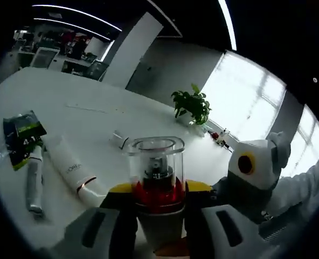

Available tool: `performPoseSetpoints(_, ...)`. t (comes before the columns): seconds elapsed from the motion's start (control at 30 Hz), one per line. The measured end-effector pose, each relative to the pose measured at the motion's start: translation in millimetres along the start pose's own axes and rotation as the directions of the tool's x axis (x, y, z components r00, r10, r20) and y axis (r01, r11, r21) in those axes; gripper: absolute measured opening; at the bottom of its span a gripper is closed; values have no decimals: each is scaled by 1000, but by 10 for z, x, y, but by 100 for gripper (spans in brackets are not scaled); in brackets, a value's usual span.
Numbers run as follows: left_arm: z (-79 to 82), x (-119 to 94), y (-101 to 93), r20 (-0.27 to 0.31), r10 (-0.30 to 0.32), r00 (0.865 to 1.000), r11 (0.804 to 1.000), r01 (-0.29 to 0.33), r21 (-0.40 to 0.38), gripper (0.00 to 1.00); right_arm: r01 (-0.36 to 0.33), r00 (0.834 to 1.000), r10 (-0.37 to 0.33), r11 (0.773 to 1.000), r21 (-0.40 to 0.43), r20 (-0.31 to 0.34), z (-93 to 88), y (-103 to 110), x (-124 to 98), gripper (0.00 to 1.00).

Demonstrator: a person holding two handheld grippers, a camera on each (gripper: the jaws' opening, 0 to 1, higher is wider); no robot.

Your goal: Arrange the skincare products in the storage area until every visible bottle or jar stands upright without overlapping.

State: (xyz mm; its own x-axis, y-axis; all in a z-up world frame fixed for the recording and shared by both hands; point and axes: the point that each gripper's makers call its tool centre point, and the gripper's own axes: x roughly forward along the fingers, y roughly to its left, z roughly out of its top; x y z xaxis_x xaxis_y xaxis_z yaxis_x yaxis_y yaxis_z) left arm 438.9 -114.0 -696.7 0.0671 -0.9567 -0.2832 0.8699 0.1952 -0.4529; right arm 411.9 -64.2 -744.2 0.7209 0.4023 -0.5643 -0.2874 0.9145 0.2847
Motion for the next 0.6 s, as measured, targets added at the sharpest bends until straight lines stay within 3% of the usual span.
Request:
performPoseSetpoints(0.17,-5,-42,-92,6,-7,1000,996,6,84,27,-9,999,9,1000,-16,33,69,23,-199,20)
performPoseSetpoints(0.27,22,-18,-49,0,-15,1000,995,15,97,27,-19,1000,20,1000,-8,23,32,29,-328,17)
performPoseSetpoints(0.33,18,-44,-77,-2,-30,1000,991,30,134,27,32,999,-33,998,-58,-6,-53,-80,-440,15)
performPoseSetpoints(0.43,14,-75,-86,-2,-26,1000,987,26,159,27,64,998,-64,998,-22,4,-91,-175,-582,16)
performPoseSetpoints(0.57,8,-86,-101,-2,-34,999,980,34,198,27,121,990,-123,992,29,71,45,-291,-762,16)
performPoseSetpoints(0.6,15,-86,-118,0,-37,999,969,35,243,27,125,987,-128,991,46,94,120,-285,-809,17)
